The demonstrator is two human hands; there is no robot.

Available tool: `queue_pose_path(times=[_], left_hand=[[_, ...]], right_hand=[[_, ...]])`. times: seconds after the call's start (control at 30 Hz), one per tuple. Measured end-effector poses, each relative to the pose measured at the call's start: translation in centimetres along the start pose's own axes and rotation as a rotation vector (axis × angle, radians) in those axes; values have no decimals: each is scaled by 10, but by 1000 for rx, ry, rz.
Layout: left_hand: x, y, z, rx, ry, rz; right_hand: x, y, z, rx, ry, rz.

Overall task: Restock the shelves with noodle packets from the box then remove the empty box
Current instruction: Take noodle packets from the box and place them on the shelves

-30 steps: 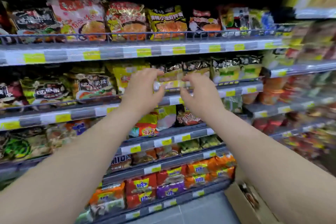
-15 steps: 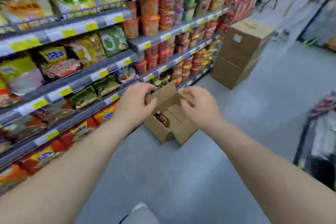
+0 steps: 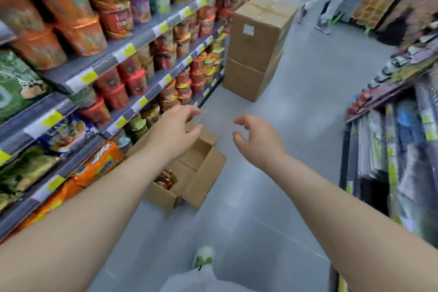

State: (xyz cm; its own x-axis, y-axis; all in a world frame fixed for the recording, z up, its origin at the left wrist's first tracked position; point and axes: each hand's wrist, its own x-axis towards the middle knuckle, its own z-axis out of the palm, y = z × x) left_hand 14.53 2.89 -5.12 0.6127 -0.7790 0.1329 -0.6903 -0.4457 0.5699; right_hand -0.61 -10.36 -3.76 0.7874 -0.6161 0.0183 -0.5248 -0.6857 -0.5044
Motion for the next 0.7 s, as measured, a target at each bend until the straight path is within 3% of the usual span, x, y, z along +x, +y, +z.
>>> queue_pose_path(times=[0.3,0.7], left_hand=[[140,7,37,18,-61,15],[332,36,95,-14,62,-250]], right_hand=[[134,69,-13,43,17,23],[361,151,-63,21,-163,-196]])
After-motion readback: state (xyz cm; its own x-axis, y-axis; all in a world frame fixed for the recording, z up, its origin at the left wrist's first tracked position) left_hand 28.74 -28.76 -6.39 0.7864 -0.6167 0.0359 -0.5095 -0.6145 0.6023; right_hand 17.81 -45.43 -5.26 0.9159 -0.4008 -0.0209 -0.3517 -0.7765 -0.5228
